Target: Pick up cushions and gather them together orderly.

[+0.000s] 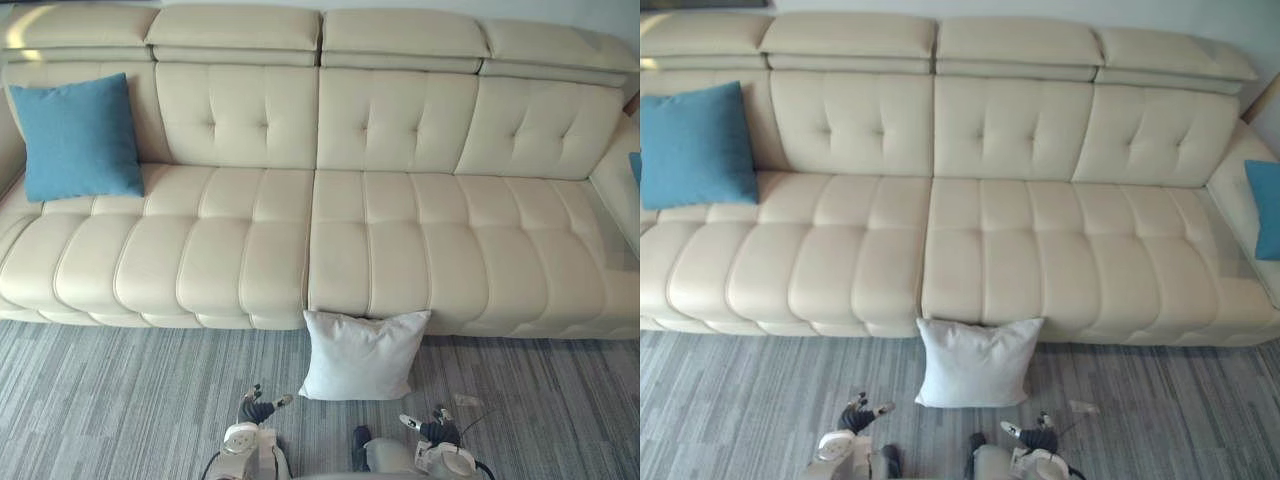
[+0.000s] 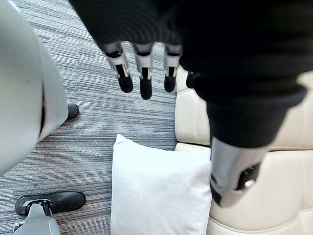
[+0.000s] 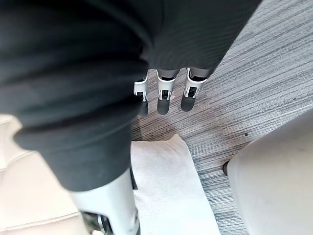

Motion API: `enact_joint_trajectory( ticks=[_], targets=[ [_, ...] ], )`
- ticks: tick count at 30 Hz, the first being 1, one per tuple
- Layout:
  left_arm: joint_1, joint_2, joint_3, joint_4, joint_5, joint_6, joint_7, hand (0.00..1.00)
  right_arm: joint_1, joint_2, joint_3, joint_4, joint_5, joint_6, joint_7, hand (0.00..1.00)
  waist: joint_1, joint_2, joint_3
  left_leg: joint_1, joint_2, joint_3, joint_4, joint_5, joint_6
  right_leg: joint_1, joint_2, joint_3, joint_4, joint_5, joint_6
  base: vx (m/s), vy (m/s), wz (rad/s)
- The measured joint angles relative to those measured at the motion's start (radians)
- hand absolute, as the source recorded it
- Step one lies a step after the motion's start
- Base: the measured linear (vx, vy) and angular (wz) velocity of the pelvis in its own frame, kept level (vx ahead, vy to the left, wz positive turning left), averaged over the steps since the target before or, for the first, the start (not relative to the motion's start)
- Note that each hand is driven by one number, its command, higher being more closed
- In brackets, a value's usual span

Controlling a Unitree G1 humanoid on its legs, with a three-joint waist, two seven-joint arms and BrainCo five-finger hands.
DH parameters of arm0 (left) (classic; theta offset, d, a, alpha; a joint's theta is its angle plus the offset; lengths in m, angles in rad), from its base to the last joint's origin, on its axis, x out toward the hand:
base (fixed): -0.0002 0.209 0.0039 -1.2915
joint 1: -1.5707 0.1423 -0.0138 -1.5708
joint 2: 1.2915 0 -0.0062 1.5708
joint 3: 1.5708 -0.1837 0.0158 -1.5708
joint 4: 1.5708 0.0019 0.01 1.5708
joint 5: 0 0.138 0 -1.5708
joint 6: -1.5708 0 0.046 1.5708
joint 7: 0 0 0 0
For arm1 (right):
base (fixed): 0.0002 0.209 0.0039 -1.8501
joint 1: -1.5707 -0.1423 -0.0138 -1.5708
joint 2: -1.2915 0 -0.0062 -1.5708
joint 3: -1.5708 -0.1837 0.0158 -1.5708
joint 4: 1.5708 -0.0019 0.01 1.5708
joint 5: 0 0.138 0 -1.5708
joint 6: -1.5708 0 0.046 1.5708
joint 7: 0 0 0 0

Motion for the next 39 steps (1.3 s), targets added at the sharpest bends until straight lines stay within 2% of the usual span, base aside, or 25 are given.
enact_joint_trajectory(
  ticks=[4,5,6,8,9,11,12,14,16,17,19,20,21,23,24,25,26,27,28,29,32,35,36,37,39],
  targets=[
    [-0.001,0.005,0.009,0.023,0.01,0.003,0.0,0.0,-0.043,-0.006,-0.003,0.058,-0.001,0.003,0.007,0.0,0.001,0.002,0.001,0.036,0.023,0.081,-0.013,0.0,0.0,-0.021,0.01,-0.02,0.027,0.034,0.036,0.04,-0.008,-0.62],
    [0.0,0.011,0.008,0.024,0.01,0.004,0.0,0.0,-0.064,-0.011,-0.003,0.08,-0.005,0.009,0.007,0.0,0.0,0.009,0.007,0.044,0.041,0.11,-0.014,0.0,0.001,-0.04,-0.006,-0.099,0.048,0.037,0.03,-0.02,-0.058,-0.55],
    [-0.001,0.015,0.008,0.026,0.01,0.005,0.0,0.0,-0.069,-0.014,-0.003,0.088,-0.019,0.01,0.008,0.0,-0.005,0.009,0.014,0.061,0.043,0.131,-0.012,0.0,0.001,-0.053,-0.064,-0.241,0.114,-0.002,-0.013,-0.03,-0.062,-0.48],
    [0.007,0.025,0.007,0.026,0.011,0.005,0.0,0.0,-0.077,-0.017,-0.002,0.116,-0.026,0.011,0.01,0.0,-0.006,-0.001,0.01,0.077,0.043,0.143,-0.005,-0.001,-0.001,-0.047,-0.129,-0.318,0.15,-0.002,-0.04,-0.01,-0.117,-0.29],
    [0.006,0.049,0.008,0.032,0.014,0.006,0.0,0.0,-0.087,-0.021,0.005,0.14,-0.039,0.011,0.011,0.0,-0.008,-0.009,0.012,0.08,0.041,0.132,0.009,-0.003,-0.009,-0.046,-0.128,-0.313,0.138,-0.001,-0.04,0.0,-0.227,-0.49],
    [0.002,0.052,0.008,0.044,0.018,0.006,0.001,0.0,-0.108,-0.043,0.02,0.16,-0.04,0.011,0.011,0.0,-0.011,0.005,0.019,0.075,0.054,0.087,-0.001,-0.003,-0.015,-0.031,-0.083,-0.299,0.082,0.002,-0.046,-0.02,-0.214,-0.52],
    [0.002,0.046,0.005,0.049,0.018,0.006,0.0,0.0,-0.127,-0.066,0.029,0.179,-0.041,0.014,0.011,0.0,-0.015,0.026,0.034,0.065,0.062,0.054,-0.019,-0.012,-0.029,-0.039,-0.051,-0.286,0.044,0.022,-0.06,-0.07,-0.142,-0.49],
    [-0.002,0.054,0.009,0.063,0.016,0.008,0.002,0.0,-0.135,-0.081,0.046,0.195,-0.04,0.026,0.013,0.0,-0.015,0.031,0.038,0.072,0.082,0.049,-0.062,-0.009,-0.05,-0.041,0.0,-0.262,-0.017,0.028,-0.054,-0.09,-0.133,-0.62],
    [0.008,0.055,0.031,0.064,0.012,0.008,0.003,0.0,-0.138,-0.078,0.048,0.192,-0.04,0.029,0.017,0.0,-0.007,0.043,0.05,0.067,0.117,0.058,-0.058,-0.026,-0.069,-0.048,0.011,-0.288,0.017,0.009,-0.074,-0.02,-0.143,-0.35],
    [0.003,0.067,0.04,0.063,0.003,0.013,0.007,0.0,-0.134,-0.079,0.055,0.186,-0.04,0.029,0.016,0.0,-0.01,0.015,0.056,0.06,0.131,0.053,-0.007,-0.043,-0.076,-0.049,-0.005,-0.31,0.082,-0.048,-0.079,0.05,-0.176,0.06],
    [-0.003,0.078,0.039,0.061,-0.013,0.014,0.018,0.0,-0.123,-0.084,0.055,0.186,-0.038,0.028,0.012,0.0,-0.007,0.016,0.065,0.022,0.167,0.021,0.113,-0.054,-0.03,-0.032,0.017,-0.326,0.085,-0.077,-0.096,0.06,-0.16,0.24],
    [-0.014,0.087,0.038,0.055,-0.014,0.012,0.021,0.0,-0.123,-0.085,0.051,0.185,-0.038,0.027,0.004,0.0,-0.001,0.007,0.068,-0.042,0.173,0.001,0.212,-0.023,0.022,-0.027,0.015,-0.336,0.082,-0.074,-0.103,0.06,-0.135,0.25],
    [-0.017,0.086,0.037,0.055,-0.014,0.012,0.022,0.0,-0.124,-0.088,0.049,0.185,-0.038,0.027,0.002,0.0,0.001,0.007,0.07,-0.059,0.173,-0.005,0.236,-0.019,0.029,-0.02,0.014,-0.338,0.077,-0.074,-0.106,0.09,-0.17,0.19],
    [-0.024,0.065,0.032,0.055,-0.014,0.013,0.022,0.0,-0.119,-0.108,0.043,0.186,-0.037,0.027,-0.001,0.0,0.004,0.034,0.085,-0.076,0.115,-0.033,0.233,-0.05,-0.02,0.013,0.003,-0.35,0.053,-0.069,-0.113,0.15,-0.081,0.12],
    [-0.023,0.053,0.023,0.056,-0.013,0.013,0.021,0.0,-0.119,-0.114,0.033,0.186,-0.037,0.027,-0.003,0.0,0.005,0.045,0.089,-0.074,0.056,-0.032,0.176,-0.054,-0.019,0.029,-0.009,-0.357,0.043,-0.065,-0.114,0.16,0.007,0.1],
    [-0.023,0.05,0.021,0.056,-0.013,0.013,0.021,0.0,-0.119,-0.113,0.028,0.186,-0.037,0.027,-0.003,0.0,0.005,0.048,0.089,-0.071,0.037,-0.032,0.15,-0.053,-0.018,0.033,-0.012,-0.357,0.042,-0.066,-0.113,0.17,0.039,0.16],
    [-0.024,0.044,0.015,0.055,-0.012,0.012,0.02,0.0,-0.119,-0.106,0.007,0.184,-0.037,0.028,-0.003,0.0,0.006,0.054,0.089,-0.072,-0.016,-0.019,0.074,-0.039,-0.005,0.042,-0.016,-0.36,0.036,-0.069,-0.107,0.17,0.037,0.05],
    [-0.025,0.047,0.015,0.052,-0.012,0.012,0.02,0.0,-0.121,-0.098,0.004,0.185,-0.037,0.028,-0.003,0.0,0.015,0.047,0.091,-0.067,-0.036,-0.024,0.049,-0.019,0.029,0.042,-0.02,-0.355,0.035,-0.071,-0.104,0.18,0.025,-0.01],
    [-0.027,0.05,0.016,0.052,-0.011,0.013,0.019,0.0,-0.124,-0.085,0.007,0.184,-0.037,0.026,-0.001,0.0,0.019,0.042,0.085,-0.044,-0.049,-0.023,-0.001,0.003,0.022,0.044,-0.023,-0.349,0.025,-0.069,-0.097,0.19,0.008,-0.03],
    [-0.028,0.05,0.017,0.051,-0.01,0.012,0.018,0.0,-0.126,-0.076,0.007,0.183,-0.037,0.023,-0.002,0.0,0.018,0.033,0.085,-0.014,-0.063,-0.022,-0.05,0.019,0.044,0.054,-0.023,-0.349,0.001,-0.061,-0.081,0.24,0.055,-0.05],
    [-0.025,0.049,0.027,0.051,-0.011,0.015,0.013,0.0,-0.124,-0.07,0.005,0.183,-0.039,0.022,-0.002,0.0,0.027,0.029,0.086,0.043,-0.073,0.005,-0.069,0.012,0.055,0.07,-0.043,-0.33,0.052,-0.066,-0.065,0.21,0.105,-0.11],
    [-0.021,0.048,0.026,0.05,-0.01,0.014,0.008,0.0,-0.111,-0.059,0.007,0.149,-0.04,0.021,-0.001,0.0,0.026,0.019,0.093,0.115,-0.081,-0.003,-0.063,0.007,0.062,0.044,-0.104,-0.326,0.292,-0.062,-0.024,0.17,0.1,0.11],
    [-0.02,0.048,0.027,0.047,-0.01,0.014,0.0,0.0,-0.103,-0.055,0.01,0.136,-0.041,0.016,0.004,0.0,0.018,0.02,0.095,0.142,-0.078,-0.027,-0.064,-0.003,0.079,-0.004,-0.132,-0.314,0.393,-0.099,-0.001,0.16,-0.009,0.47],
    [-0.02,0.049,0.03,0.042,-0.01,0.014,0.0,0.0,-0.105,-0.05,0.015,0.136,-0.041,0.018,0.006,0.0,0.018,0.004,0.091,0.144,-0.076,-0.044,-0.064,-0.007,0.08,-0.028,-0.144,-0.286,0.402,-0.133,0.012,0.19,-0.033,0.54],
    [-0.021,0.047,0.035,0.04,-0.01,0.014,0.0,0.0,-0.105,-0.044,0.016,0.127,-0.042,0.019,0.007,0.0,0.018,0.003,0.092,0.143,-0.056,-0.088,-0.064,-0.016,0.065,-0.056,-0.138,-0.226,0.345,-0.135,0.018,0.14,-0.139,0.59]
  ],
)
